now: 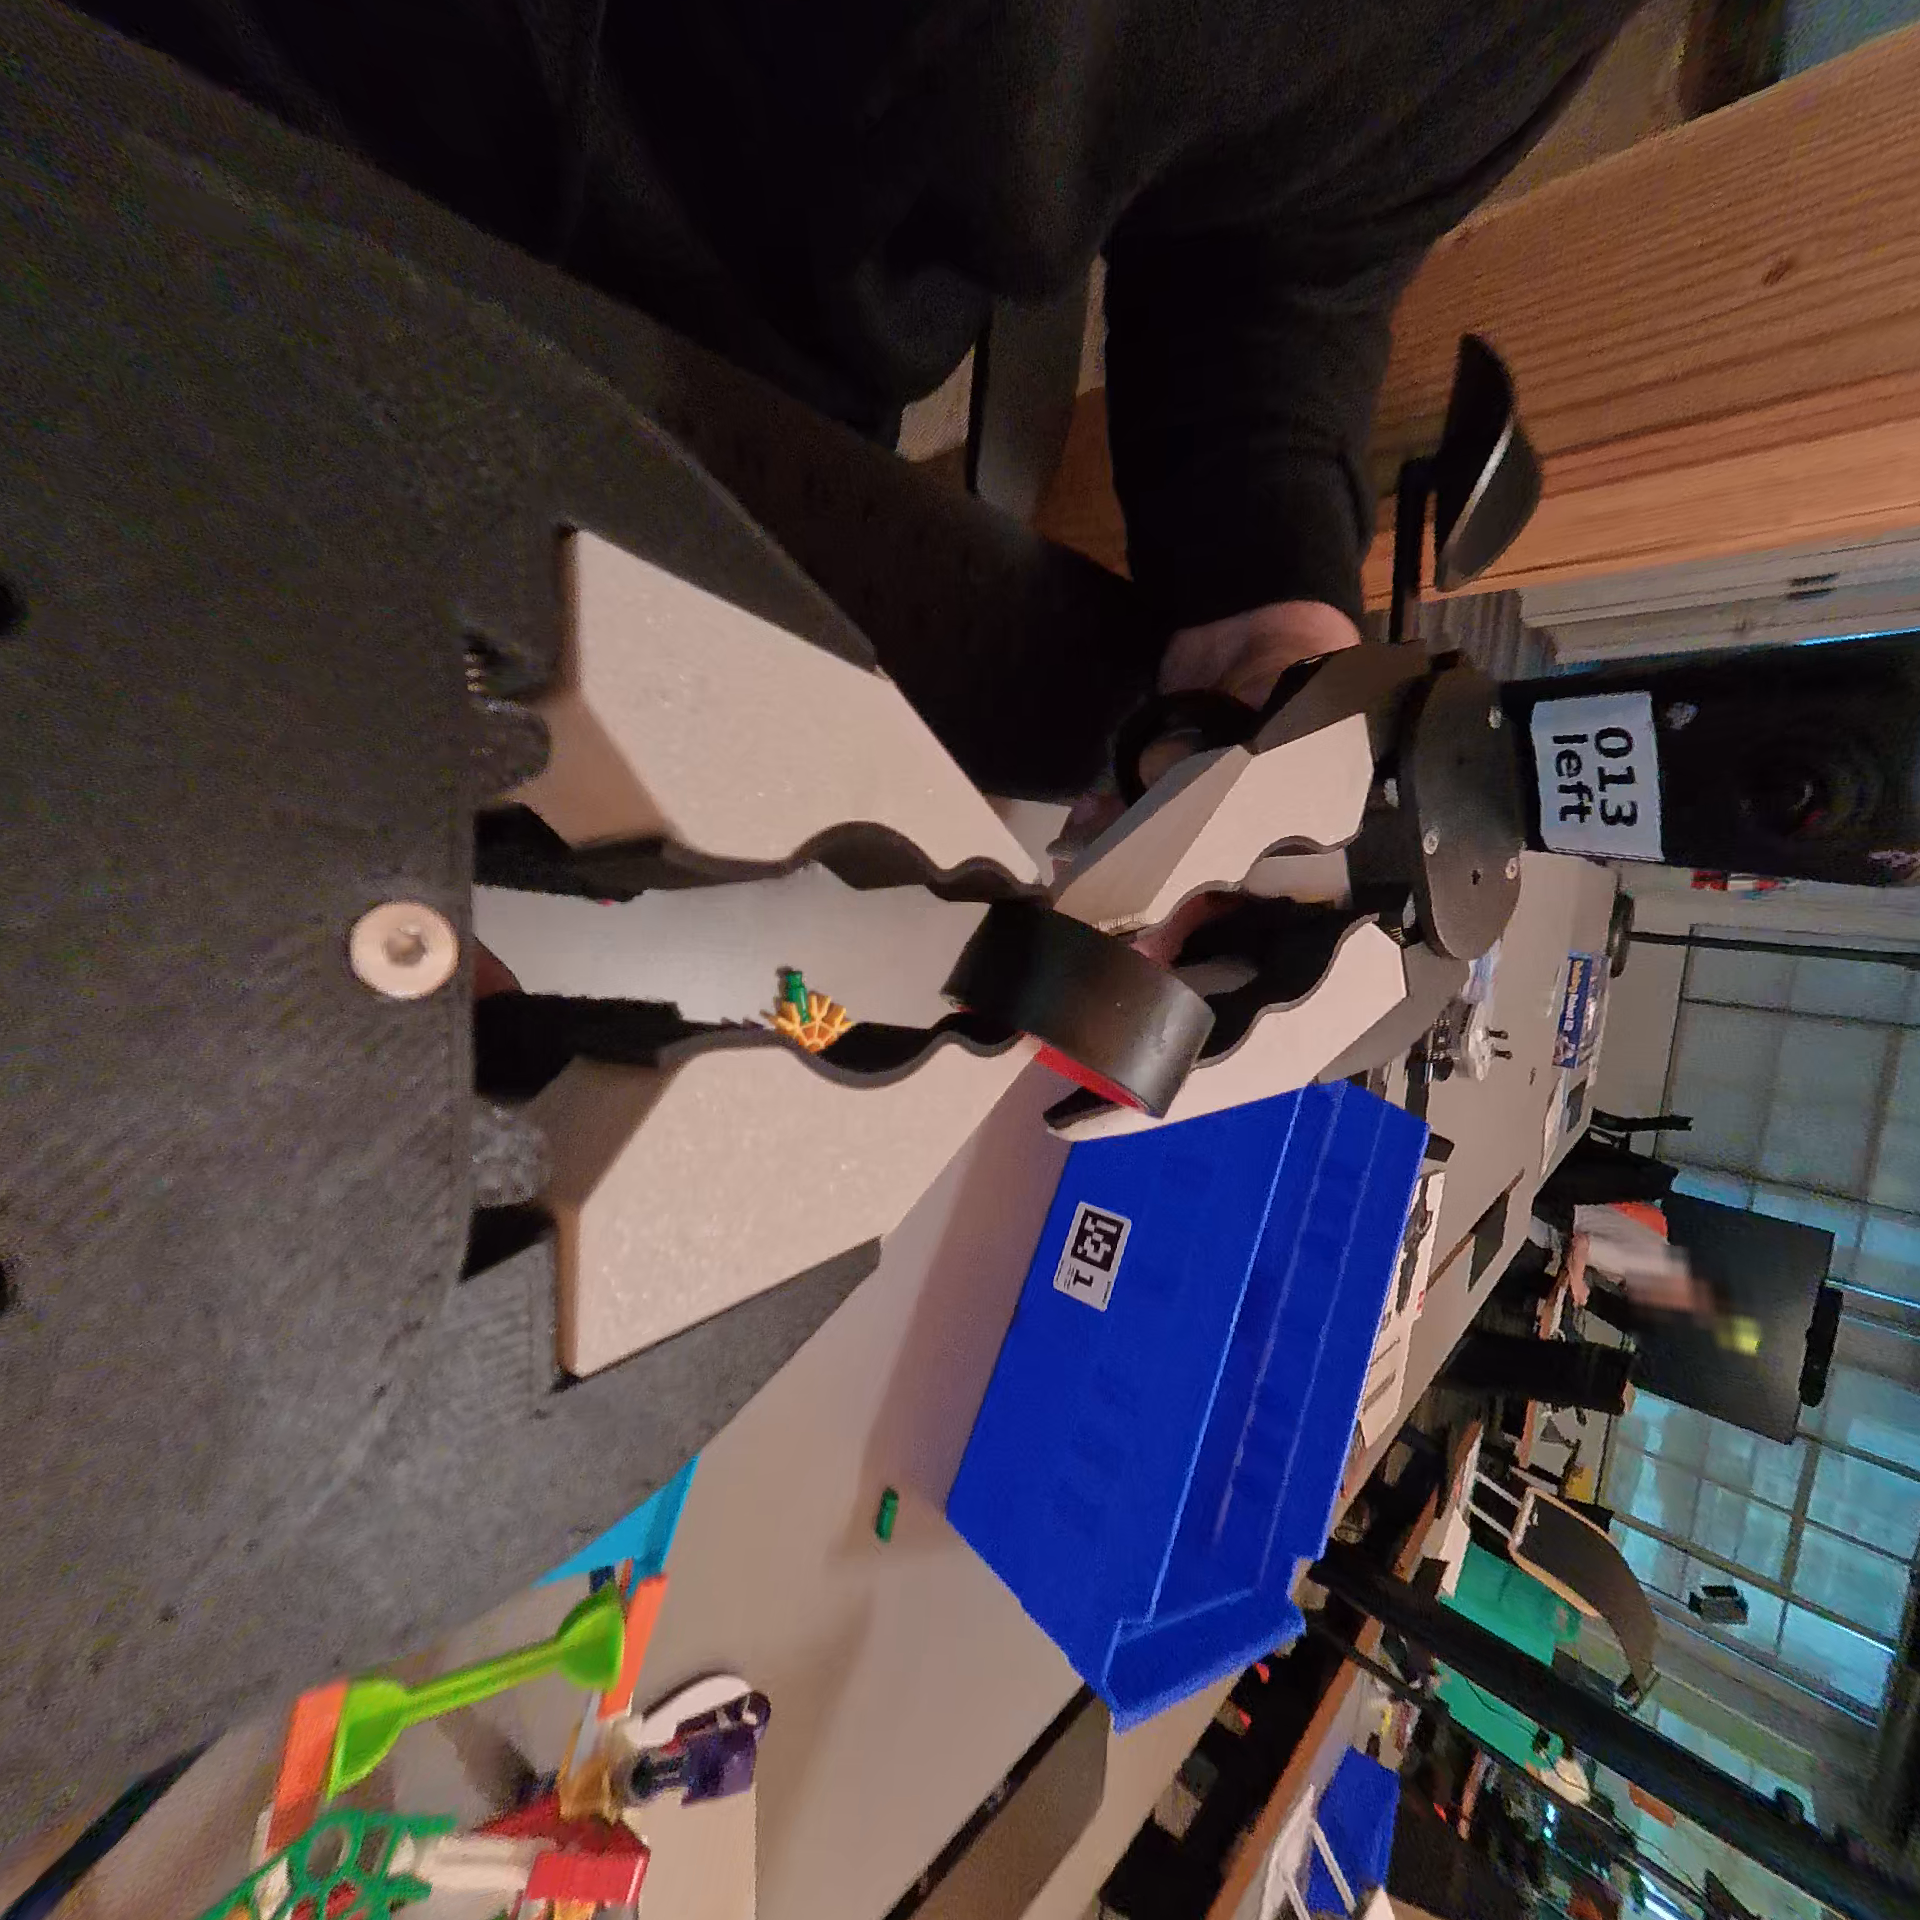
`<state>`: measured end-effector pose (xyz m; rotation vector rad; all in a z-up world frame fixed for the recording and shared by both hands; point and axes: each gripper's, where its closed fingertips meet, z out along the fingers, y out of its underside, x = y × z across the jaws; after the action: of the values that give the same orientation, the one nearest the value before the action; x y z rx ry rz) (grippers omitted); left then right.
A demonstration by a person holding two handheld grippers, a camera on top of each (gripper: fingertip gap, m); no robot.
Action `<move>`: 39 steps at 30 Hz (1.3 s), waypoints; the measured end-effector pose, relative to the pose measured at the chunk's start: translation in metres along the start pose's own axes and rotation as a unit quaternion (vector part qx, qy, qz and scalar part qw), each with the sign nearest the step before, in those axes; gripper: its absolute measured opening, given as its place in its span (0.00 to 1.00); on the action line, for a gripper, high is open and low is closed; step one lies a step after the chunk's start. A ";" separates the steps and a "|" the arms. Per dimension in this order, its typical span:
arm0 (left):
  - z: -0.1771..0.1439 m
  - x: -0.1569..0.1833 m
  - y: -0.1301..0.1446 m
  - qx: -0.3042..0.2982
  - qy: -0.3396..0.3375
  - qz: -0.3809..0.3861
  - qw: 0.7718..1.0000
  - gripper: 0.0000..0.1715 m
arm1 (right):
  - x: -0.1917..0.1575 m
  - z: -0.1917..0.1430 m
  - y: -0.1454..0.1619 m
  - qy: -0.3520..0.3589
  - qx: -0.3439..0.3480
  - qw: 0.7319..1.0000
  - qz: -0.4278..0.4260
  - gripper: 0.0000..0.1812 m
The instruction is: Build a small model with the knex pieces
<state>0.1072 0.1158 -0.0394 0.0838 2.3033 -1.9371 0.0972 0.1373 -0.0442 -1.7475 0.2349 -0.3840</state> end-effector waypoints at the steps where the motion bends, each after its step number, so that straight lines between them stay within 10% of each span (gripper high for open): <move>1: 0.000 -0.001 0.000 0.001 -0.001 -0.004 1.000 0.16 | 0.001 0.000 0.000 -0.003 0.001 1.000 0.008 0.10; 19: 0.003 -0.012 0.025 -0.069 -0.109 0.048 0.990 0.16 | 0.011 -0.002 0.000 0.026 0.006 0.999 0.042 0.21; 39: 0.008 0.001 0.051 -0.137 -0.113 0.118 0.977 0.16 | 0.008 -0.053 0.076 -0.059 -0.192 0.977 0.067 0.09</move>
<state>0.1135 0.1172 -0.0908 0.0985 2.2649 -1.4252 0.0885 0.0701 -0.1080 -2.1115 0.3584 -0.1400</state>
